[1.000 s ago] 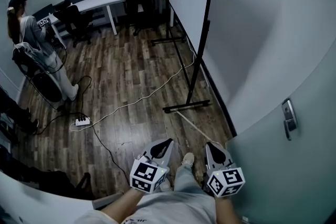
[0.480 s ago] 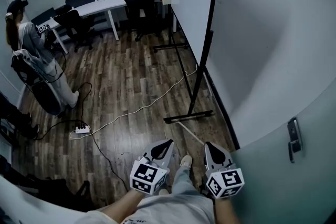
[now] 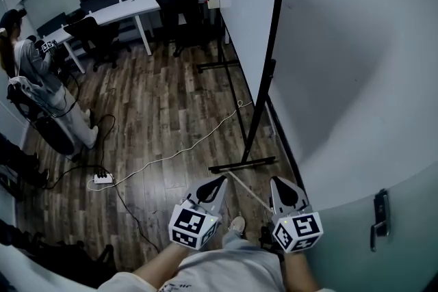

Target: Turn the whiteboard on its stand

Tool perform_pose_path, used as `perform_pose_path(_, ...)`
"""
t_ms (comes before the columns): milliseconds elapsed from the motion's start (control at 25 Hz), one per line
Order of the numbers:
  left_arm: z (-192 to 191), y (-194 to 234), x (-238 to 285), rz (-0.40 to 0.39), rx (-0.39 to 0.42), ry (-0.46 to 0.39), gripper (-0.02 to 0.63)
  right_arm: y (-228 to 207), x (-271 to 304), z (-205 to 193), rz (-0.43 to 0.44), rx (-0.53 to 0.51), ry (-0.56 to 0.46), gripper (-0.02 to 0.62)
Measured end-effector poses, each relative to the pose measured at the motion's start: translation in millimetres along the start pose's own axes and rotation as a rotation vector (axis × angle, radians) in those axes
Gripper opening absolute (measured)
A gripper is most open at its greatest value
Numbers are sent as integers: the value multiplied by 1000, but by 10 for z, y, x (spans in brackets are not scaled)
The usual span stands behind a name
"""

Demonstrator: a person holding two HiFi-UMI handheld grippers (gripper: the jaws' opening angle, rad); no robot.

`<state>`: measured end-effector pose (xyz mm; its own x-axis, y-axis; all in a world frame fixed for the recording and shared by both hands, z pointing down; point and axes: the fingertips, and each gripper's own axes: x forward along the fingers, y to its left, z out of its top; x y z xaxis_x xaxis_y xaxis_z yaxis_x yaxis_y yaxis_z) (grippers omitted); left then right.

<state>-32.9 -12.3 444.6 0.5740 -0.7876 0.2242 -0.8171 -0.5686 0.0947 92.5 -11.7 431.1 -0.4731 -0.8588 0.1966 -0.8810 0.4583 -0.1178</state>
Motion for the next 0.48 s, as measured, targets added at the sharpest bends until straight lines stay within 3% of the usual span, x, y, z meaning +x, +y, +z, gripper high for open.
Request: perform_pose_path(480,269,242,873,22,7,-17,11,-639,674,232,43,-18,8,6)
